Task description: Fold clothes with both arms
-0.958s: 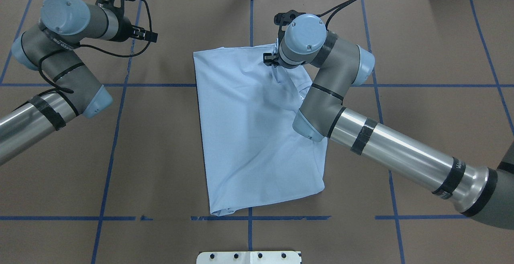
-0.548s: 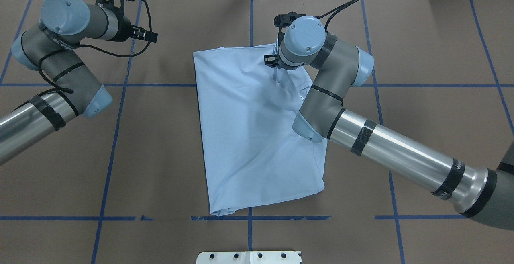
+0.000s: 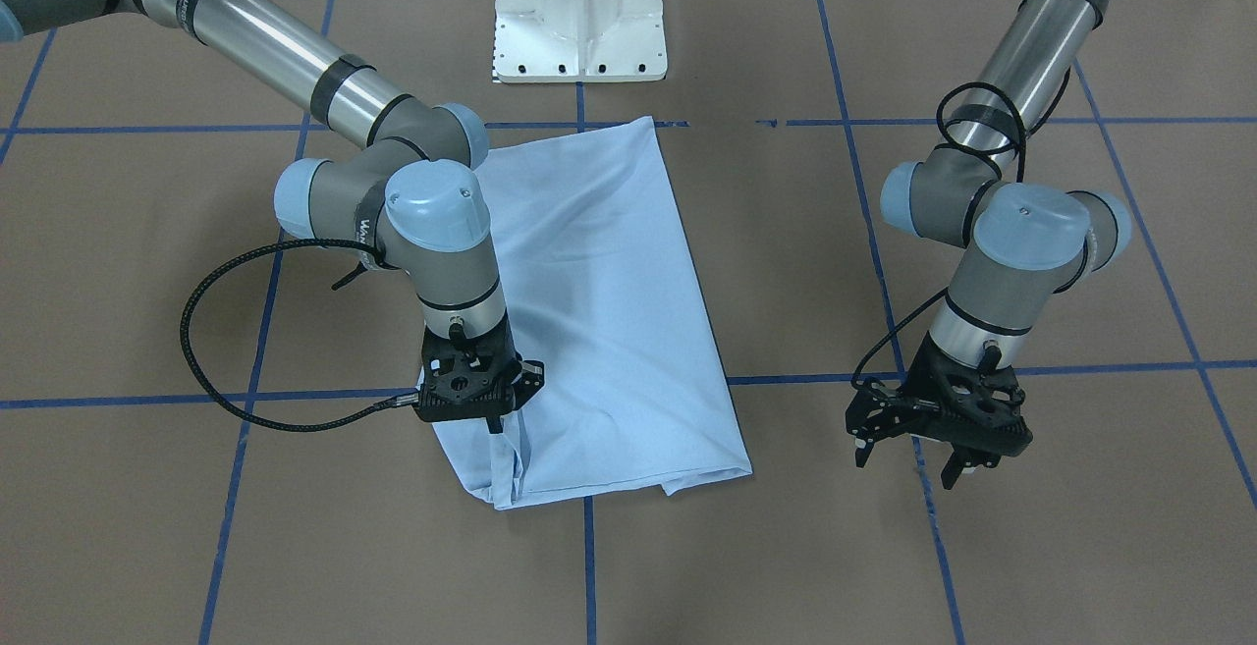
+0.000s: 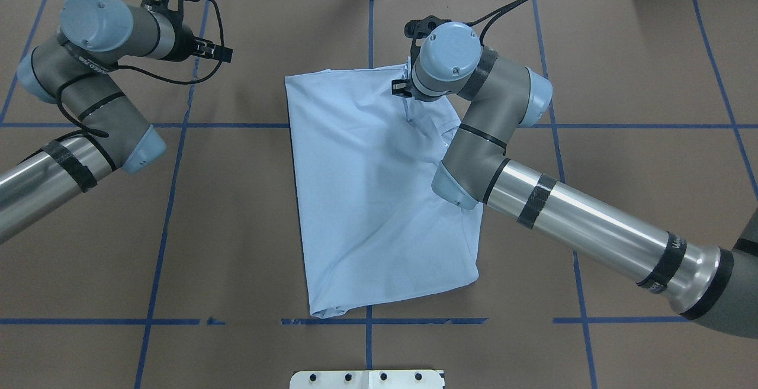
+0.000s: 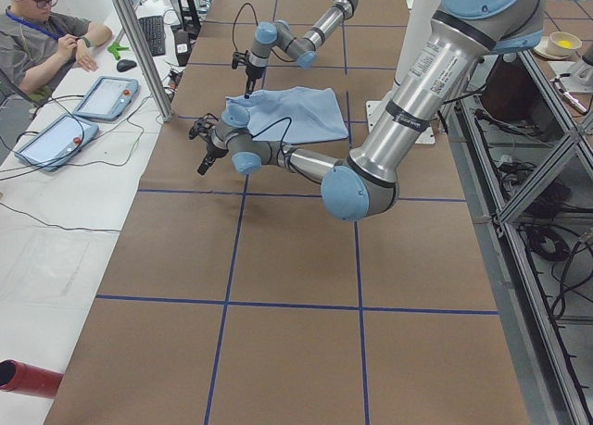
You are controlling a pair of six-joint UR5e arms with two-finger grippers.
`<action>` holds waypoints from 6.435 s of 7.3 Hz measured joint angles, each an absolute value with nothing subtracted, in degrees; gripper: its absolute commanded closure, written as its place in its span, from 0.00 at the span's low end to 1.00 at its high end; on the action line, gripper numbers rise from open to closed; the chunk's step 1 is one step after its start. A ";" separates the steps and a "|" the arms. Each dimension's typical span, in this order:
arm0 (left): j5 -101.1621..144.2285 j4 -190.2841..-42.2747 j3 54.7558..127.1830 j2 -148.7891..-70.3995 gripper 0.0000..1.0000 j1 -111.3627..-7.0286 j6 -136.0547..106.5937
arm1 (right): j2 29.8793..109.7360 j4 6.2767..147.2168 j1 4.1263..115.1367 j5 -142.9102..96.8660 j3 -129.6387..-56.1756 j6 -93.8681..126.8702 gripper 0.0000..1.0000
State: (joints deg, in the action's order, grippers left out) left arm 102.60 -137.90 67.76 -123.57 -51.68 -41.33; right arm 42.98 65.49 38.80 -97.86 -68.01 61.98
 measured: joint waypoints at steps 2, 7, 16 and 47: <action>102.57 -137.90 67.76 -123.58 0.00 -51.68 -41.38 | 46.11 65.41 38.90 -97.83 -70.24 61.96 1.00; 102.62 -137.90 68.15 -123.57 0.00 -51.68 -41.55 | 49.99 65.03 39.45 -97.98 -74.22 61.80 0.00; 92.97 -136.46 107.70 -101.75 0.05 -21.65 -83.89 | 76.47 64.92 33.74 -95.59 -110.54 86.05 0.00; 77.79 -130.25 105.89 -106.61 1.00 -4.59 -108.27 | 79.00 68.38 18.59 -80.36 -116.00 107.71 0.30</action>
